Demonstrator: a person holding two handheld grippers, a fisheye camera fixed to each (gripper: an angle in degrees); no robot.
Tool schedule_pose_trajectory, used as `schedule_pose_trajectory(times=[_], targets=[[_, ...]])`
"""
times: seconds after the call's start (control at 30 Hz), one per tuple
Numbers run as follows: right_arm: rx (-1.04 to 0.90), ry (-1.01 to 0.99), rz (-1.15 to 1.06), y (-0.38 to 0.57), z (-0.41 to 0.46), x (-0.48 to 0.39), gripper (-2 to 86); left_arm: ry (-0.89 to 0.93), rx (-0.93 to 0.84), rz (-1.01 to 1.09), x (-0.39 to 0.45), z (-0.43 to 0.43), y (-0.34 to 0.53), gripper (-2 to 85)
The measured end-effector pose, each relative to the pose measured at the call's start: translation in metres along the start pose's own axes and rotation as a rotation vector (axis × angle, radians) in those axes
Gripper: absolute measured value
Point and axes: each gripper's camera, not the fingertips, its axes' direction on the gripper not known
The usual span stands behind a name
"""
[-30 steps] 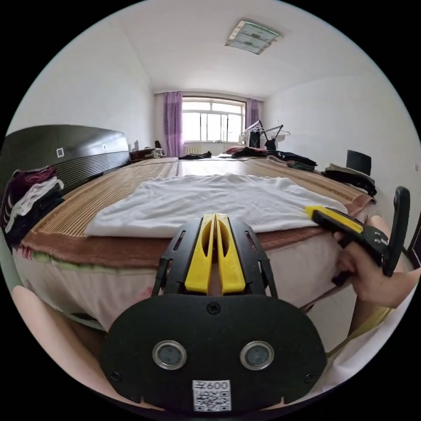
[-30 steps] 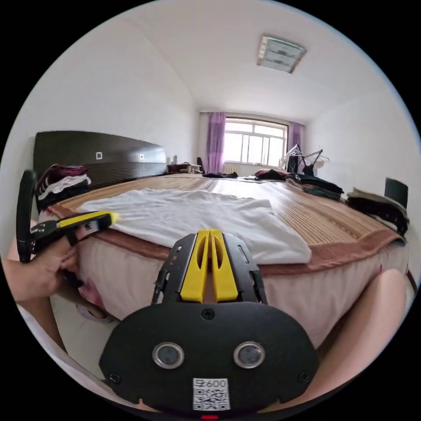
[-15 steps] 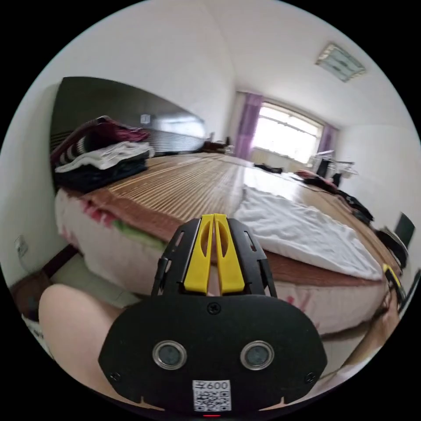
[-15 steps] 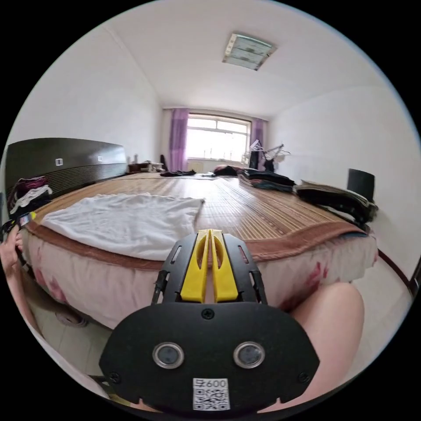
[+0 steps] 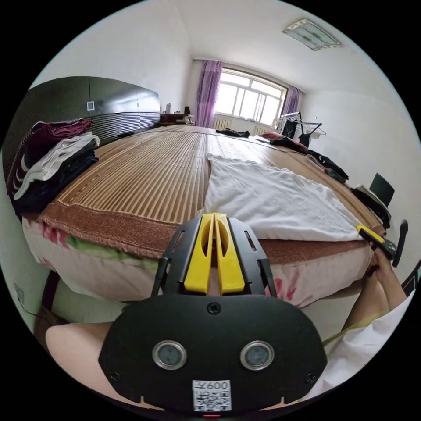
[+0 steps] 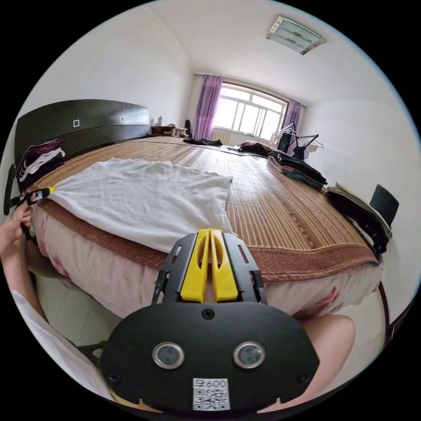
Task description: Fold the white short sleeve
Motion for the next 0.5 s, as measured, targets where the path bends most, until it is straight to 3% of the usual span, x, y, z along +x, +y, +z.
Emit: schedule_pose_trajectory(times=[0.13, 0.3, 0.37, 0.5], targets=[[-0.047, 0.102, 0.064, -0.017, 0.028, 0.036, -0.8, 0.019, -0.046, 0.116, 0.042, -0.042, 0.014, 0.7], [-0.035, 0.052, 0.23, -0.037, 0.037, 0.066, -0.9, 0.038, -0.029, 0.038, 0.04, -0.096, 0.023, 0.6], [0.078, -0.162, 0.13, -0.056, 0.021, 0.036, -0.8, 0.012, 0.048, 0.013, 0.032, -0.124, 0.024, 0.6], [0.054, -0.634, -0.075, -0.104, 0.025, -0.049, -0.8, 0.056, 0.021, 0.081, 0.027, -0.131, 0.019, 0.7]])
